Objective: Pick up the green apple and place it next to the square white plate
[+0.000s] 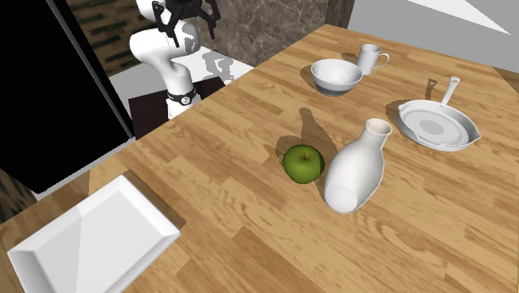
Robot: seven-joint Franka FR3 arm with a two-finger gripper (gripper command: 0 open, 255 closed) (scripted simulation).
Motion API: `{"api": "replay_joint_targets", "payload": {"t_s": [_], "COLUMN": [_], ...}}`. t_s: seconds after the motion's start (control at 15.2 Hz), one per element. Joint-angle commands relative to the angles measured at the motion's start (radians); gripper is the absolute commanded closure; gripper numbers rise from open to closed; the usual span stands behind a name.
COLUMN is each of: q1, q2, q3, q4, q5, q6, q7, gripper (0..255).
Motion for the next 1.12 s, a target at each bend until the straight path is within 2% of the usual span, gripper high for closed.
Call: {"api": "replay_joint_targets", "payload": {"t_s": [0.0, 0.53, 1.06], "q1": [0.0, 0.012, 0.02], "q2": [0.0, 0.277, 0.575], "q3": [0.0, 0.078, 0.147], "q4": [0.0, 0.115, 0.312], "q5": [0.0, -0.007, -0.064], "q6": [0.0, 0.18, 0.293], "q7": [0.0, 0.038, 0.097], "gripper": [0, 0, 0]}}
